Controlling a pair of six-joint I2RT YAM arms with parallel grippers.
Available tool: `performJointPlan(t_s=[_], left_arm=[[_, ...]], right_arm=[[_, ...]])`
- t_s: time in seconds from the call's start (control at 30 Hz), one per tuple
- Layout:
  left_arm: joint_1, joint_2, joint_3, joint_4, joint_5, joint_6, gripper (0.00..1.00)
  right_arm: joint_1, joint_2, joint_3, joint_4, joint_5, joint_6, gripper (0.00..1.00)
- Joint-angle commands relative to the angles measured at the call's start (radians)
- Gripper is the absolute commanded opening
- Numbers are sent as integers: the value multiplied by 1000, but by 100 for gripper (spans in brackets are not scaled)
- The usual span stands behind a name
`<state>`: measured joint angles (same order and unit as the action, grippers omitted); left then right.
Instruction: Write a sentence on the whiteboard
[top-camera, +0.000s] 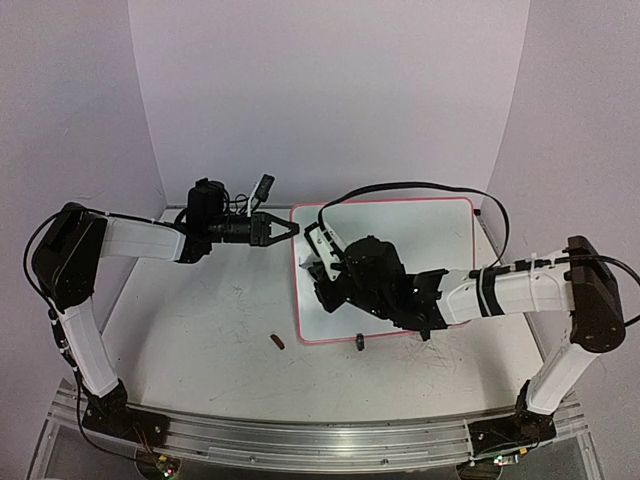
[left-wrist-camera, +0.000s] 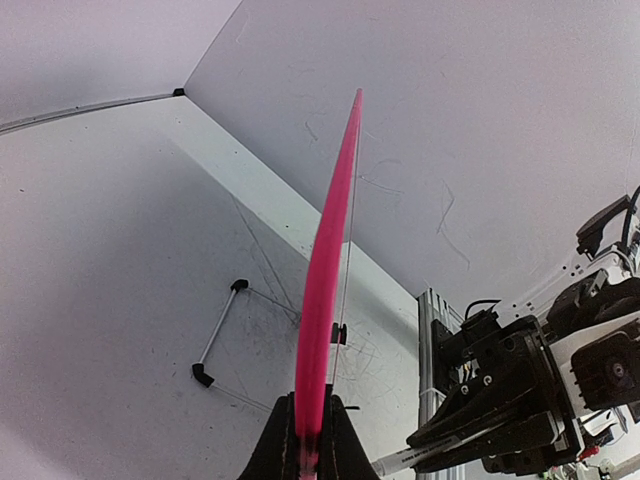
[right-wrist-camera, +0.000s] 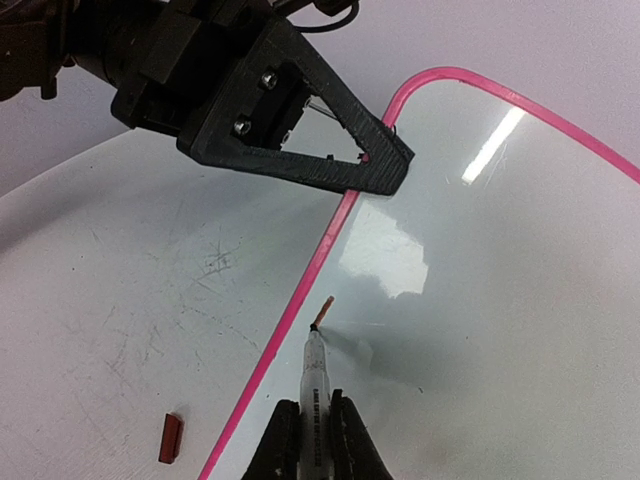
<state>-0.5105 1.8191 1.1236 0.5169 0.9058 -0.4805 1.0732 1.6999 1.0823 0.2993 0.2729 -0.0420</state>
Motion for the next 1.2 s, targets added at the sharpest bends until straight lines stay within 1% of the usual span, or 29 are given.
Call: performJointPlan(t_s=[0.0,0.33,1.17], left_arm=[[-13,14,15,-20,-3,-20,0],[-13,14,16,-20,-1,-23,0],[-13,5,13,-20,4,-24,0]], right_arm=[[0,-17,-28,-20,26,33,0],[17,-28,-60,-24,27,79,0],[6,-15,7,9,142,51,0]])
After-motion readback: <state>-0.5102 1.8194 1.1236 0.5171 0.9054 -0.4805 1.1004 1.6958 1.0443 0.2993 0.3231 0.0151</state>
